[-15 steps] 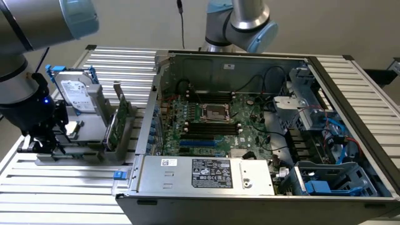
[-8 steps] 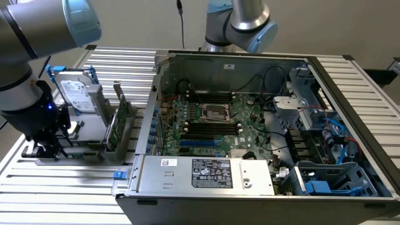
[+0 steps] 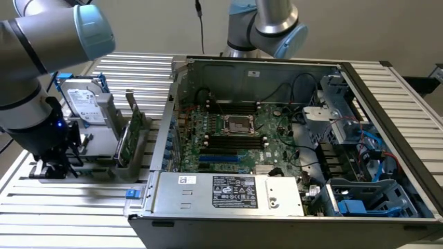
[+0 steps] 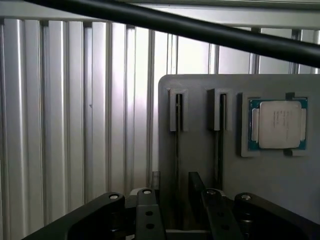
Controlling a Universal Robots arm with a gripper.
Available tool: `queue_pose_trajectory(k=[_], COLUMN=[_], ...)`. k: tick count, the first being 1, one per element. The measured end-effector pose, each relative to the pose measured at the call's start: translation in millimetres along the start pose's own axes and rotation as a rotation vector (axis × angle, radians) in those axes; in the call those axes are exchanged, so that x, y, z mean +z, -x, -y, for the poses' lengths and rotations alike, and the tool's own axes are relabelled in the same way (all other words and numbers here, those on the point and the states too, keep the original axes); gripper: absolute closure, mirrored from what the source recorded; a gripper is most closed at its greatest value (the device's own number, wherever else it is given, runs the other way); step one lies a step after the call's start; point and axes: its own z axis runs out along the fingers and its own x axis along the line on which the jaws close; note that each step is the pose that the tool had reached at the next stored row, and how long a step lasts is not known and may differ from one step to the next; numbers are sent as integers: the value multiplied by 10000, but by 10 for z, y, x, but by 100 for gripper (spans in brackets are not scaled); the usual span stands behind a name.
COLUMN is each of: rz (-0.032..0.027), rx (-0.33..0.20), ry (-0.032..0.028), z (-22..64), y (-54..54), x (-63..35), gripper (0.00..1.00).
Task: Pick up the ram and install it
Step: 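Pick up the ram and move it above insertion slot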
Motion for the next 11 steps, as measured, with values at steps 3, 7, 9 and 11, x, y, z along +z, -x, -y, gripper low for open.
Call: queue_pose_trajectory(k=[3,7,9,11], rz=[6,5,6,6], rx=[0,0,2,6], ry=[0,3,2,1], z=[0,0,0,0], y=[9,17,18,18], x=[46,54,59,65], gripper=[64,64,64,66])
